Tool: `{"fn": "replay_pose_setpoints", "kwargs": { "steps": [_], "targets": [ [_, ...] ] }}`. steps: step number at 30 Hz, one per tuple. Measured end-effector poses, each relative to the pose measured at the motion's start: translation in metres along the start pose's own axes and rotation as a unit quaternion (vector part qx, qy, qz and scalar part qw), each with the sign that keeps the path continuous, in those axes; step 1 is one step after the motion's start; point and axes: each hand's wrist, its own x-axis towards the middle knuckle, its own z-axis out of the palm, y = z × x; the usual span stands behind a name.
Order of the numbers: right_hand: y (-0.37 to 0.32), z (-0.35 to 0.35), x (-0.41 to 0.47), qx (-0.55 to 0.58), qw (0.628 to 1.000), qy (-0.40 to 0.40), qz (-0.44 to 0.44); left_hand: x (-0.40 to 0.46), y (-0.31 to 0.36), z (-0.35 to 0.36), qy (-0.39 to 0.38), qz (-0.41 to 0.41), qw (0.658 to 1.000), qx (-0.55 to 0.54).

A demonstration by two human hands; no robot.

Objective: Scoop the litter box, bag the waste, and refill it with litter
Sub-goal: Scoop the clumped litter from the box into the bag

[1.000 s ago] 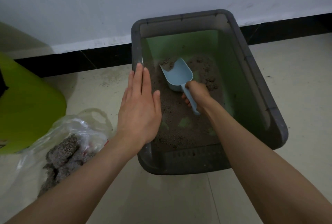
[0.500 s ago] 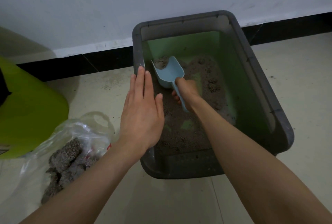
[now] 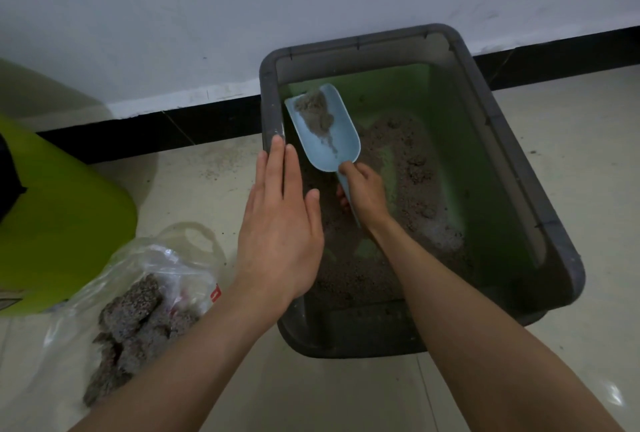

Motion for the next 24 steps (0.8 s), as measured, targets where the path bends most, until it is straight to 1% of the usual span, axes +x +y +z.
{"fn": "replay_pose_setpoints", "kwargs": {
  "steps": [4,7,9,13,16,21,24],
  "targets": [
    [-0.002,-0.001,0.001,-0.005,1.000,-0.010,0.007,-0.001,-0.001,0.000,-0.001,0.000,1.000,-0.002],
    [-0.004,-0.006,-0.004,0.000,0.999,-0.019,0.036,0.000,-0.001,-0.001,0.000,0.003,1.000,-0.004],
    [-0.004,-0.013,-0.013,0.016,0.998,-0.003,0.067,0.000,0.000,-0.001,-0.004,0.002,1.000,-0.006],
    [-0.007,-0.034,-0.031,0.075,0.989,0.061,0.112,0.000,0.001,-0.001,-0.007,0.000,1.000,-0.008],
    [-0.008,-0.052,-0.038,0.081,0.982,0.094,0.145,0.000,0.000,-0.002,-0.007,0.007,1.000,-0.008],
    [-0.009,-0.069,-0.031,0.068,0.973,0.103,0.196,-0.001,0.000,-0.001,-0.006,0.013,1.000,-0.005],
    [-0.014,-0.071,-0.019,0.062,0.973,0.093,0.204,-0.001,0.000,-0.001,-0.002,0.009,1.000,-0.002]
  ]
}}
